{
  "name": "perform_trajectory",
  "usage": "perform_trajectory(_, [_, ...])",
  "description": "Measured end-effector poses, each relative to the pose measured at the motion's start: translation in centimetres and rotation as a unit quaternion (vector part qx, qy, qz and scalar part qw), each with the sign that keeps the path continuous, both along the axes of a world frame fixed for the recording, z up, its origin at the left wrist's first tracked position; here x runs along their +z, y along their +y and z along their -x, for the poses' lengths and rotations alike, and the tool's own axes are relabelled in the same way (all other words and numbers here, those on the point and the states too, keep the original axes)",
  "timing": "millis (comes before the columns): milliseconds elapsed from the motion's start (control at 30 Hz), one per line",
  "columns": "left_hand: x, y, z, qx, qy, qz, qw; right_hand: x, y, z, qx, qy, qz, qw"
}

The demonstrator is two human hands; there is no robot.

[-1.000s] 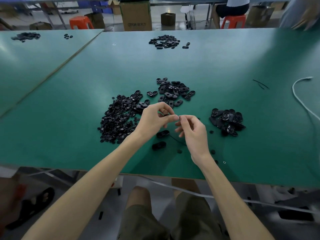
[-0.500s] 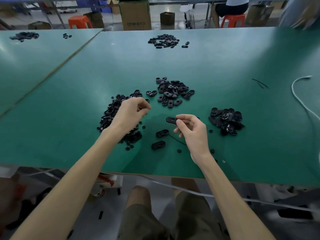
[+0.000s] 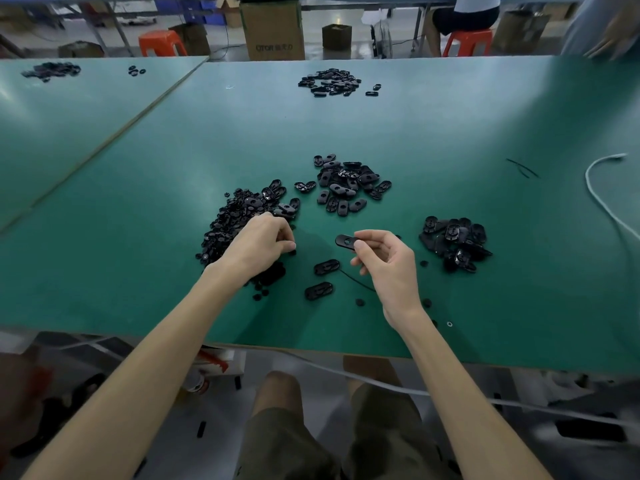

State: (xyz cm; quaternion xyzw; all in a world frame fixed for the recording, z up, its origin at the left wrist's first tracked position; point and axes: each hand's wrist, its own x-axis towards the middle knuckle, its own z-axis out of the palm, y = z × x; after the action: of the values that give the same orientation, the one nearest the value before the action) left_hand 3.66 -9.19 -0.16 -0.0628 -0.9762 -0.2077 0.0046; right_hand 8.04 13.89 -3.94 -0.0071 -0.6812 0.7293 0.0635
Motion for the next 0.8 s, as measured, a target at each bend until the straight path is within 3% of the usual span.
perform_trajectory(400, [0.0,0.6,-0.6,-0.019,-0.023,-0.008,1.000,-0.1,0.0,0.2,0.000,-0.001,-0.005,1.000])
perform_trajectory(534, [0.7,1.8,-1.2,0.001,-0.028,-0.114,0.993,-0.2,0.0,0.2,-0.002,-0.001,-0.004,1.000])
perform_trajectory(667, [1.8,3.7,-2.0,-0.034,-0.037,-0.257,0.965,-0.2,-0.1,0.2,-0.004,0.000,-0.001,1.000])
perform_trajectory(800, [1.9,5.0,-2.4,-0.048,-0.015,-0.302,0.952,-0.2,-0.1,0.3,-0.002,0.001,0.002,1.000])
